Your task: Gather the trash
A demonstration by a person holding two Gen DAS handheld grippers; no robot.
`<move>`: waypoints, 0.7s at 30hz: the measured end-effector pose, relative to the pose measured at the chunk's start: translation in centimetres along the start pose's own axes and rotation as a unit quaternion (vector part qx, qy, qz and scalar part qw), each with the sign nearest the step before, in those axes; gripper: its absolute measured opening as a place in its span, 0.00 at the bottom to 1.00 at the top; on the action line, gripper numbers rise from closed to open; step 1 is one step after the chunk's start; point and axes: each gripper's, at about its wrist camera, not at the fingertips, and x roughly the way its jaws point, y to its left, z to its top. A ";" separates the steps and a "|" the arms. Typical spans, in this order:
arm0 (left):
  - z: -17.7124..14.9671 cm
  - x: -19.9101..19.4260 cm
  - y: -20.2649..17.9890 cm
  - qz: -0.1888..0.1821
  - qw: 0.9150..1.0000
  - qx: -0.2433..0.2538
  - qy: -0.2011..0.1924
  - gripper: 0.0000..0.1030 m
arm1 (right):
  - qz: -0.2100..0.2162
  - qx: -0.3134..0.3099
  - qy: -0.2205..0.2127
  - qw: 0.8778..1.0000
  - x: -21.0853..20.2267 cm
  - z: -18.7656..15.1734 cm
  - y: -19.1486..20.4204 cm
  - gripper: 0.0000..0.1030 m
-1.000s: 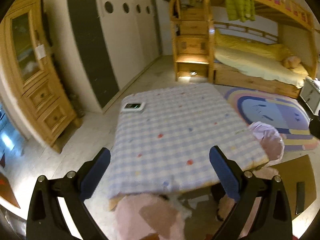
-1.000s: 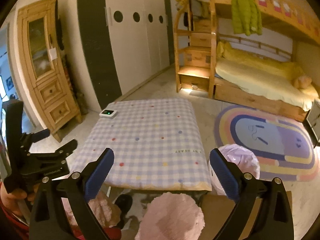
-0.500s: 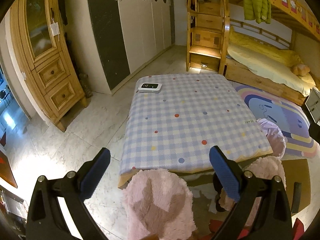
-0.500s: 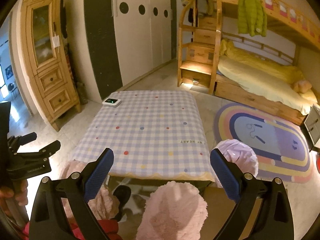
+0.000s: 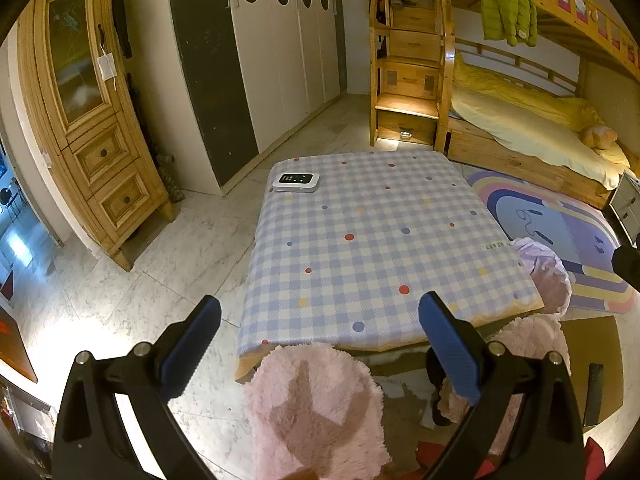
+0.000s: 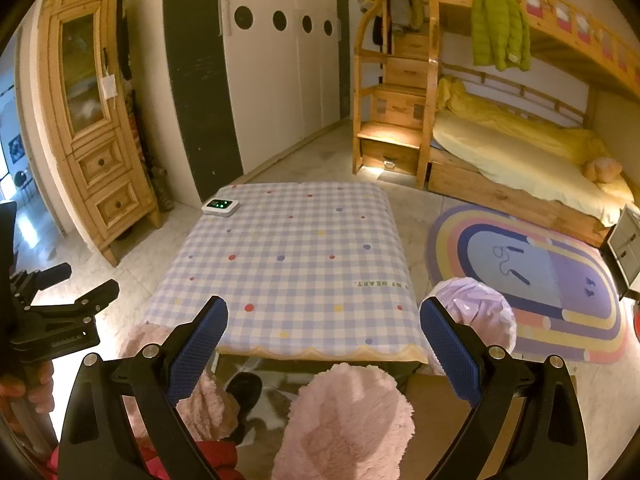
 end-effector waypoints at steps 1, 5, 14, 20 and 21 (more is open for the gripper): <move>0.1 0.0 0.0 0.000 1.000 0.001 0.000 0.93 | 0.000 0.000 0.000 1.000 0.0 0.0 0.0 0.93; 0.1 0.0 -0.1 -0.002 1.000 0.001 0.000 0.93 | 0.000 0.000 -0.001 1.000 0.0 0.0 -0.1 0.93; 0.1 -0.1 -0.2 -0.001 1.000 0.001 0.000 0.93 | 0.001 0.001 -0.001 1.000 0.0 0.0 -0.4 0.93; 0.0 -0.2 -0.2 -0.001 1.000 0.000 0.000 0.93 | 0.000 0.001 0.000 1.000 0.0 0.0 -0.4 0.93; 0.0 -0.2 -0.3 0.000 1.000 0.000 0.000 0.93 | 0.001 0.001 0.000 1.000 0.0 0.0 -0.4 0.93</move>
